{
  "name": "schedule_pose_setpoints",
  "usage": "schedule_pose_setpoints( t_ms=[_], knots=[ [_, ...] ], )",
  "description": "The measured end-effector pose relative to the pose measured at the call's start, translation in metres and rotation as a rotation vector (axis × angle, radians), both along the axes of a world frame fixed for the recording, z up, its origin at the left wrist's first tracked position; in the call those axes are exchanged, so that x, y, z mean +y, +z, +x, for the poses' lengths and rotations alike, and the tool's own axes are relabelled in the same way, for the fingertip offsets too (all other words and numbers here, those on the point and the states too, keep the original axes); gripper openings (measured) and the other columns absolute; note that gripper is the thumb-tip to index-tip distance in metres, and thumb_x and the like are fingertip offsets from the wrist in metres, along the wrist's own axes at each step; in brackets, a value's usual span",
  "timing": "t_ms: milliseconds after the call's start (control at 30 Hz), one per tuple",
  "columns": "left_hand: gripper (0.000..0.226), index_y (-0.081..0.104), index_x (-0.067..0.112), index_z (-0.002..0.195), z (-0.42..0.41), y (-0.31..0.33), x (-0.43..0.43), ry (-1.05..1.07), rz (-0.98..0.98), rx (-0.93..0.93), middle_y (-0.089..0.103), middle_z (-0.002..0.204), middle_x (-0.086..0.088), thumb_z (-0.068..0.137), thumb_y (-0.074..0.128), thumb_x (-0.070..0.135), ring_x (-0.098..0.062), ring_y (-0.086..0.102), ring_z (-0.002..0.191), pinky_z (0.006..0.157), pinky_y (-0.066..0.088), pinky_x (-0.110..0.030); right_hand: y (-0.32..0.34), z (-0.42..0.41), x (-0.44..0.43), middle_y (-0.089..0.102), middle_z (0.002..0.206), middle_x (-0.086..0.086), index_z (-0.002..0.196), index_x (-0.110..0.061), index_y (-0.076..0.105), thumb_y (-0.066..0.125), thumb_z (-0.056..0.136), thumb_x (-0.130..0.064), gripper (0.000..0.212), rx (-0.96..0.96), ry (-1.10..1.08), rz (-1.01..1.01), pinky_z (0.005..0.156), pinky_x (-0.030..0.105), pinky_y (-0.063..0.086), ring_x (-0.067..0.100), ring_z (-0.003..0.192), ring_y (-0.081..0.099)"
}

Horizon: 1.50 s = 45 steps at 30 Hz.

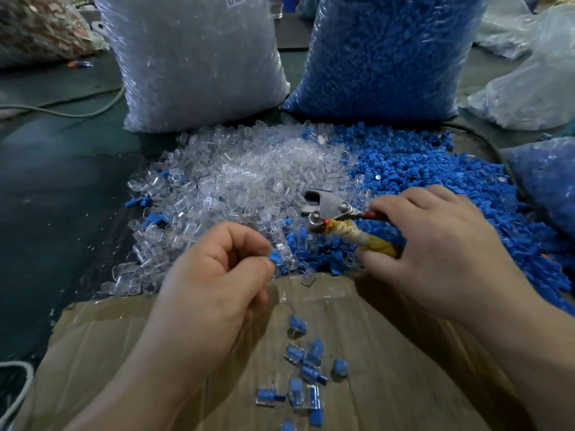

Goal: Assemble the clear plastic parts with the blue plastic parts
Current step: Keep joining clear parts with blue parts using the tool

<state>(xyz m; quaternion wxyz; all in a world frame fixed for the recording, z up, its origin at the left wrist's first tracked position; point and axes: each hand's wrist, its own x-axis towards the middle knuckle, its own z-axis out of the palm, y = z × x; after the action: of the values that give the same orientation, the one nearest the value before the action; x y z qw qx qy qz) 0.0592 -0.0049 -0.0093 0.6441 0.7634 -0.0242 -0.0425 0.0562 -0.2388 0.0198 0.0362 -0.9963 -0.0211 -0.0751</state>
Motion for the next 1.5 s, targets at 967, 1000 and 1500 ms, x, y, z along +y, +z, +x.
schedule_pose_setpoints(
  t_ms=[967, 1000, 1500],
  knots=[
    [0.049, 0.063, 0.022, 0.078, -0.013, 0.008, -0.008, -0.136, 0.091, -0.096, 0.052, 0.050, 0.007, 0.083, 0.055, 0.070, -0.006, 0.046, 0.045, 0.041, 0.037, -0.021, -0.002, -0.026, 0.057, 0.051, 0.075, -0.003, 0.079, -0.015, 0.057, 0.042, 0.095, -0.028, 0.026, -0.209, 0.425, 0.328, 0.063, 0.032, 0.038, 0.017, 0.069, 0.046],
    [0.047, 0.064, 0.023, 0.078, -0.012, 0.009, -0.007, -0.140, 0.078, -0.113, 0.050, 0.051, 0.008, 0.080, 0.056, 0.069, -0.006, 0.044, 0.046, 0.041, 0.036, -0.021, -0.002, -0.027, 0.058, 0.048, 0.072, -0.009, 0.077, -0.019, 0.053, 0.041, 0.094, -0.032, 0.025, -0.170, 0.386, 0.404, 0.060, 0.032, 0.035, 0.014, 0.067, 0.044],
    [0.019, 0.055, 0.018, 0.071, -0.020, 0.025, -0.020, -0.248, -0.166, -0.069, 0.055, 0.048, 0.014, 0.086, 0.049, 0.027, 0.008, 0.050, 0.043, 0.044, 0.038, -0.004, 0.000, -0.024, 0.056, 0.044, 0.069, -0.002, 0.070, -0.015, 0.052, 0.051, 0.091, -0.020, 0.022, -0.370, 0.535, 0.316, 0.061, 0.029, 0.030, 0.019, 0.064, 0.039]
  ],
)
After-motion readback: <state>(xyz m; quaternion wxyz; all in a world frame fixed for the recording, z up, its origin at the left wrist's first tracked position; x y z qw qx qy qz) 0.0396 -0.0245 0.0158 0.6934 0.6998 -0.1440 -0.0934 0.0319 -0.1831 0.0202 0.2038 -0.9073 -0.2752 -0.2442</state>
